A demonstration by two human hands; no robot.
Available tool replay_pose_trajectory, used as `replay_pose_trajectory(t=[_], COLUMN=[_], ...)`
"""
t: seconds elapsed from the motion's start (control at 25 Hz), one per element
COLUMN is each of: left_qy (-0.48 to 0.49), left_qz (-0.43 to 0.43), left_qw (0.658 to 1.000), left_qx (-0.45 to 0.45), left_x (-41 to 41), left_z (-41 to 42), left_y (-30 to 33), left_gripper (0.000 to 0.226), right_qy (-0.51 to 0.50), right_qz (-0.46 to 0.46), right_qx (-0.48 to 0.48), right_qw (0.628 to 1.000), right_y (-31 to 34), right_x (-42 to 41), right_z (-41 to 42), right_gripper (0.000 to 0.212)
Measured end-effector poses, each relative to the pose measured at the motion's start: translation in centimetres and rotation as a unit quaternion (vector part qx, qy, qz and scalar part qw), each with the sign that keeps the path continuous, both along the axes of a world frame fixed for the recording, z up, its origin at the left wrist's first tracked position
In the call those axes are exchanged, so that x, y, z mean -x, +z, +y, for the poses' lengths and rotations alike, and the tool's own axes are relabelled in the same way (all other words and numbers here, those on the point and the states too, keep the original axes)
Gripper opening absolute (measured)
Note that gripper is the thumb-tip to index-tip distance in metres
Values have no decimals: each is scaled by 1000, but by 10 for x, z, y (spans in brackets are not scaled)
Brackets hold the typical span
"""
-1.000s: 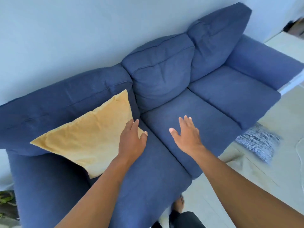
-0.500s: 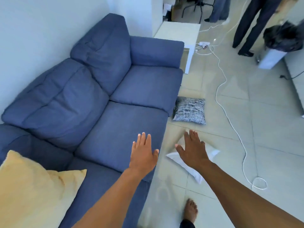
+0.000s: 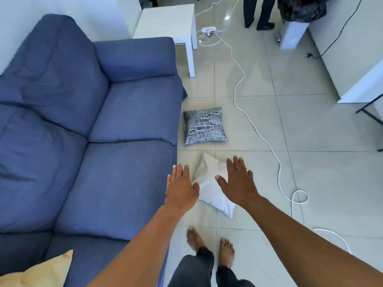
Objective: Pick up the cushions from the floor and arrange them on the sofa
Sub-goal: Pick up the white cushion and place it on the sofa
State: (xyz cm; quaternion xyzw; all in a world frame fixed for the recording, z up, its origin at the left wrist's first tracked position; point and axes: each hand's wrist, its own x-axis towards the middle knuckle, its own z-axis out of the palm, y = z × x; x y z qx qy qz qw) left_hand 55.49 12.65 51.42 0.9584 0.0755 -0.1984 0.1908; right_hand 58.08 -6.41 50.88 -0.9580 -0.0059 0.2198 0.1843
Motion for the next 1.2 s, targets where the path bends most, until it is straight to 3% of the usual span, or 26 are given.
replay_pose_trajectory(t=[0.32,0.52,0.76,1.0,1.2], left_qy=[-20,-10,20,43,81], left_qz=[69,113,175,230,222], left_qw=[997,993,984,972,971], left_qx=[29,35,16,-6,15], left_x=[-76,-132,-185,-217,-243], left_z=[-5,-6,-11,-22,-20], left_y=[-55,-109,-238,-431,-538], left_gripper=[78,76,71,65,55], right_qy=[-76,-118,-163,-188,-235], right_qz=[57,94,156,190,195], right_qx=[-13,-26,-49,-38,-51], right_qw=[995,988,973,963,951], right_y=[-41,-103,-251,-442,-547], right_x=[-47,-91,-126,-147,-157], right_z=[-20,-30,-43,-64,-81], right_gripper=[75,77,79,75,86])
